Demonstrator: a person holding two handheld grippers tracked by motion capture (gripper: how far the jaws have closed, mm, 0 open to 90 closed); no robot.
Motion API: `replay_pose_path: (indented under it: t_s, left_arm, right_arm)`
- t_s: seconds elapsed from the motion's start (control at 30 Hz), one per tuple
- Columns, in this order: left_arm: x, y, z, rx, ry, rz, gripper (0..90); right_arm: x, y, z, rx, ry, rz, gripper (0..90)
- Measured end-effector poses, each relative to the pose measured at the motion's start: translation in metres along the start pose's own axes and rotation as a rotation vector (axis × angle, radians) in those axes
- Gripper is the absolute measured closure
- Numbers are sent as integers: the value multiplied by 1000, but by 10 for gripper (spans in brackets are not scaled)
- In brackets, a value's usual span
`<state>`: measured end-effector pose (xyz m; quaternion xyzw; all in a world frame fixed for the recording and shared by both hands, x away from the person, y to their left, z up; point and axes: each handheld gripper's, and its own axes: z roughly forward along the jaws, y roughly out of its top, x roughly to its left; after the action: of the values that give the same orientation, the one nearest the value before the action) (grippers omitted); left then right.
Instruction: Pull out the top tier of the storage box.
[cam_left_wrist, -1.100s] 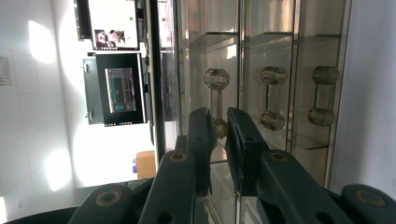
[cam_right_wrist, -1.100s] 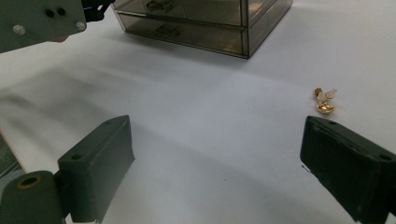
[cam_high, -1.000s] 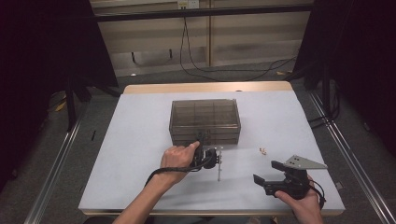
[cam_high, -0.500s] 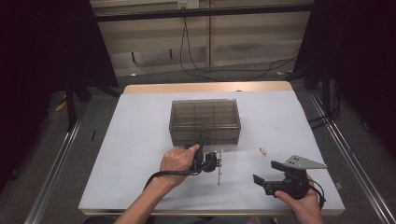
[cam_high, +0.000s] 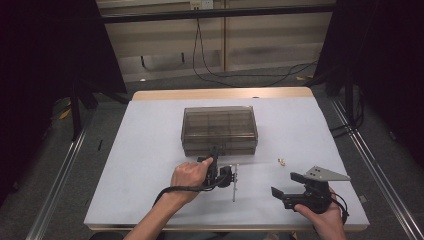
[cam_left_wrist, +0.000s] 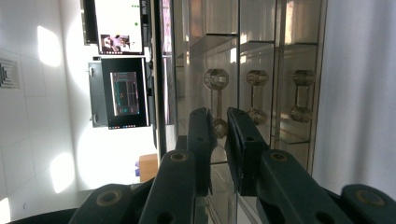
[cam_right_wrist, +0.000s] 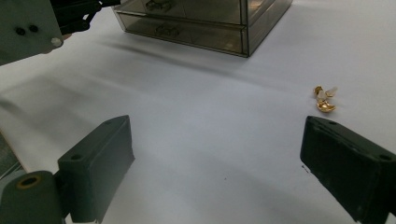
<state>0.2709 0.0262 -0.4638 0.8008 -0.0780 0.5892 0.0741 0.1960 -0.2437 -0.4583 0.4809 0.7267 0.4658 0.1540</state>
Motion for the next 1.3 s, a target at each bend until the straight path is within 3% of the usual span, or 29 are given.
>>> replay_pose_path:
  t_s: [0.5,0.73,1.03,1.2,1.3]
  left_arm:
    - [-2,0,-8,-19,12,1,808]
    - [-2,0,-11,-18,-10,-18,807]
    - [-1,0,-13,-25,-9,-9,807]
    - [3,-2,-12,-40,-38,-50,800]
    - [7,-4,-12,-44,-76,-107,795]
  right_arm:
    - [0,0,1,5,3,4,93]
    - [0,0,1,6,3,4,93]
    - [-1,0,1,6,7,9,93]
    - [0,0,1,8,6,7,92]
    - [0,0,1,9,7,7,92]
